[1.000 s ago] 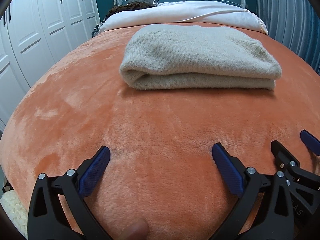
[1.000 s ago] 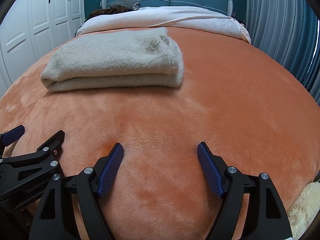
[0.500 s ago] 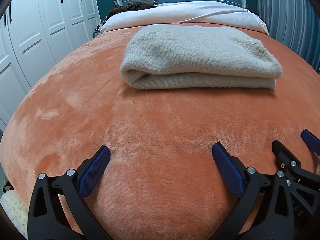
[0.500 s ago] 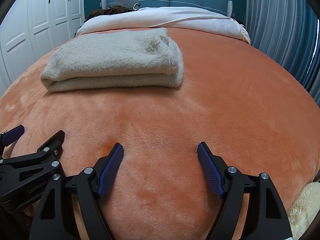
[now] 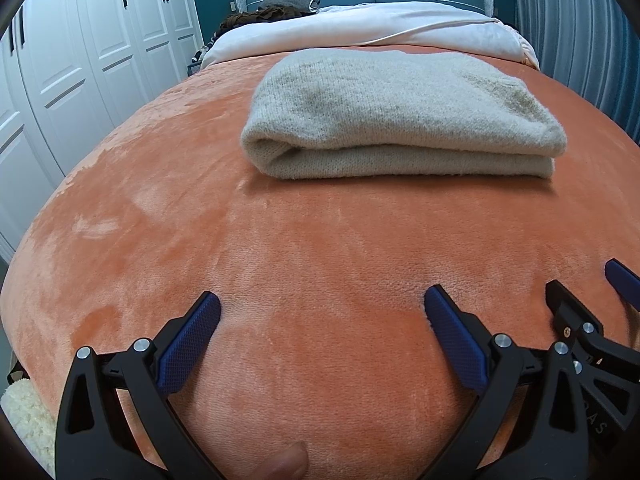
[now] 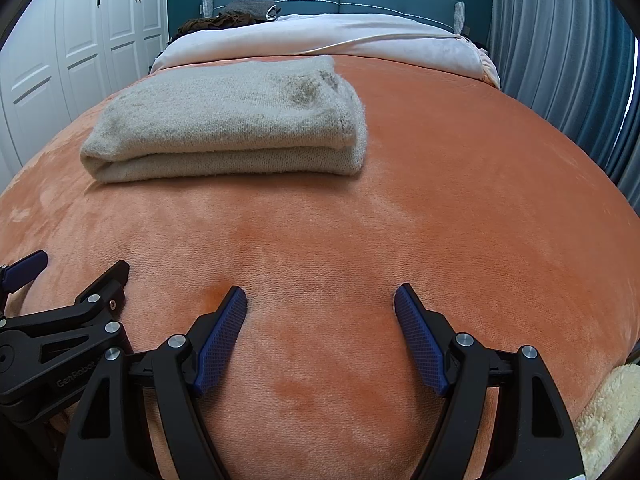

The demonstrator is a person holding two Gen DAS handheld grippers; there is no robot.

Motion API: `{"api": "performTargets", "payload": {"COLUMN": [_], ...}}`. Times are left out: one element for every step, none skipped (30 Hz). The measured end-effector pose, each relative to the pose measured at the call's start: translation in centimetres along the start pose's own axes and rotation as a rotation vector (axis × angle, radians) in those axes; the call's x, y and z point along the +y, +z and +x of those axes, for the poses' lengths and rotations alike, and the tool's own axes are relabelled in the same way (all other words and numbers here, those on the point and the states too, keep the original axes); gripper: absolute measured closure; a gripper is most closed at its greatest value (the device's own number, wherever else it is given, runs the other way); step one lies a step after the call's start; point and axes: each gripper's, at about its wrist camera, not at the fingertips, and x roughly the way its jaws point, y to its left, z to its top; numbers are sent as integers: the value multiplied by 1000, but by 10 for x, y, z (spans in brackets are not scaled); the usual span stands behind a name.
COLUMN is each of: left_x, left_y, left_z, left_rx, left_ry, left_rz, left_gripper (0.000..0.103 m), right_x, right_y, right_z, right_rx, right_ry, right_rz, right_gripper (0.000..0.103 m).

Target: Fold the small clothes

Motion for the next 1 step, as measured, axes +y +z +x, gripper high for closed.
{"api": "performTargets", "payload": {"left_x": [0], "left_y": [0], "left_z": [0], "left_rx": [0], "left_ry": [2], "left_rz": [-1], "left_gripper": [5], "right_x": [0], "right_y": [0], "right_z": [0], "right_rx": [0], "right_ry": [0], "right_rz": [0], "right_gripper": [29]}}
